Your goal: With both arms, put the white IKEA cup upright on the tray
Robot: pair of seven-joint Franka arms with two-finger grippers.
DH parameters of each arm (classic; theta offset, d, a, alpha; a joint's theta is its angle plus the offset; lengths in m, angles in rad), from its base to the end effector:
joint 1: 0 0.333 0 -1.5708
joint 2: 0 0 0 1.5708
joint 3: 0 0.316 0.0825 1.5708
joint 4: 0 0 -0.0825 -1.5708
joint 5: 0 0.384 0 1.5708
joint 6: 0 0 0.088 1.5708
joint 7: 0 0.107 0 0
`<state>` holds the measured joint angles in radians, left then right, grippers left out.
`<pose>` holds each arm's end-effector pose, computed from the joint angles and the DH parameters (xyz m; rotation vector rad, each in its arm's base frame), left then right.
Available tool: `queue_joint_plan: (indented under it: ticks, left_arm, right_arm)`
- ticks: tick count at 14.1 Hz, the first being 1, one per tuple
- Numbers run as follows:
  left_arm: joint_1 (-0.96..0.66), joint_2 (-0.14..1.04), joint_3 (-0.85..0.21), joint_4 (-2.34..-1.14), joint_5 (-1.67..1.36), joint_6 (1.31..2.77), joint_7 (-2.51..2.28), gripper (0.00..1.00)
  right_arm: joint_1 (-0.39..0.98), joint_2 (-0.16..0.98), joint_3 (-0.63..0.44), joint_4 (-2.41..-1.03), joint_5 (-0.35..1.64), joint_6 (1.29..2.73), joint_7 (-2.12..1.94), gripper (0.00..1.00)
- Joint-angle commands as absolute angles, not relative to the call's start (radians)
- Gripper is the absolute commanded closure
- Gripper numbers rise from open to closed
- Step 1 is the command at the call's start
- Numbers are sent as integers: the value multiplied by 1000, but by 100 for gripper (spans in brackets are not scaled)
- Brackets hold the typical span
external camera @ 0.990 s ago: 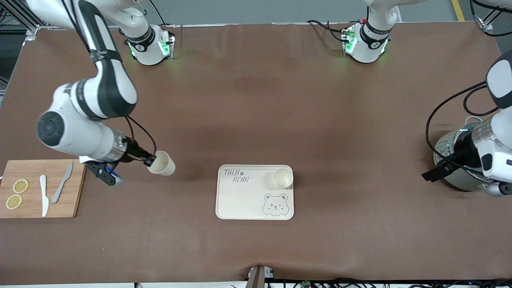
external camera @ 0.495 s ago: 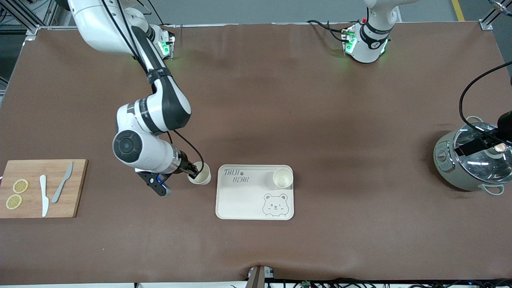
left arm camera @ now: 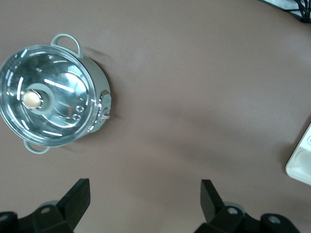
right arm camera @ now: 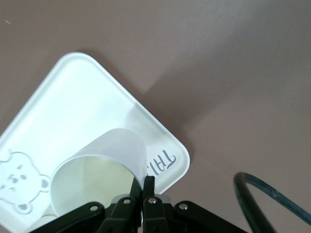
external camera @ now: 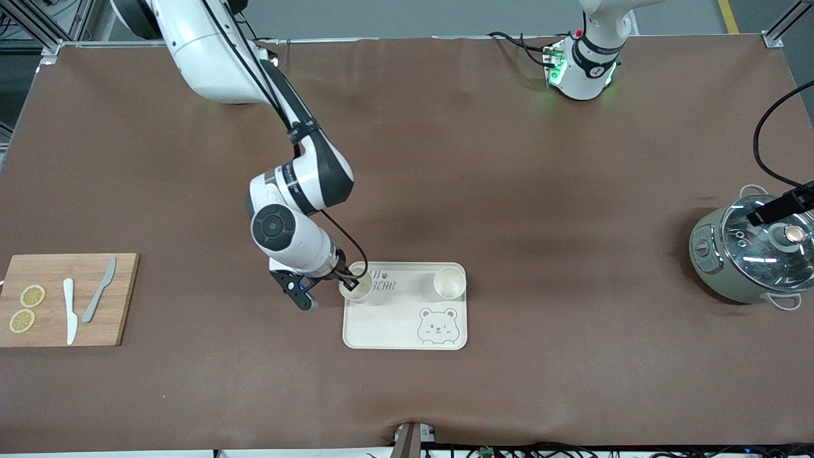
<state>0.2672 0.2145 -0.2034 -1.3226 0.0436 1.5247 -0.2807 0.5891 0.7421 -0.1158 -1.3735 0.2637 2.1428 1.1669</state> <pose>0.6117 0.0588 0.6138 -3.0920 -0.5478 0.0126 0.6425 0.3619 0.2801 -2.7758 1.1760 0.1270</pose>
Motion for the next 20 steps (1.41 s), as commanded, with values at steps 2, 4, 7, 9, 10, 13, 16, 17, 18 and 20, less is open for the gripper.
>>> queue_joint_plan:
  ticks: [2, 4, 7, 9, 10, 13, 16, 17, 18, 20]
  left_arm:
    - [270, 117, -216, -1426, 48, 1526, -247, 0]
    - [271, 91, -232, -1457, 44, 1539, -242, 0]
    - [270, 57, -247, -1500, 41, 1560, -230, 0]
    - [272, 38, -252, -1528, 41, 1588, -229, 0]
    - [273, 38, -252, -1525, 41, 1588, -227, 0]
    - [276, 41, -250, -1522, 38, 1586, -206, 0]
    - [275, 41, -252, -1513, 38, 1586, -199, 0]
    - [275, 41, -252, -1506, 37, 1585, -187, 0]
    - [272, 40, -252, -1505, 37, 1583, -177, 0]
    - [268, 38, -255, -1503, 38, 1580, -175, 0]
  right_arm:
    - [615, 793, -127, -1335, 284, 2135, 1186, 100]
    - [620, 811, -127, -1335, 284, 2167, 1212, 100]
    - [617, 819, -127, -1336, 282, 2180, 1209, 31]
    - [618, 813, -129, -1336, 265, 2168, 1203, 0]
    - [609, 807, -129, -1335, 267, 2149, 1203, 0]
    - [588, 781, -133, -1284, 267, 2036, 1200, 0]
    - [554, 769, -147, -1207, 230, 1910, 1177, 0]
    - [539, 749, -152, -1203, 229, 1863, 1174, 0]
    - [517, 723, -152, -1200, 226, 1812, 1175, 0]
    - [509, 695, -159, -1177, 210, 1744, 1173, 0]
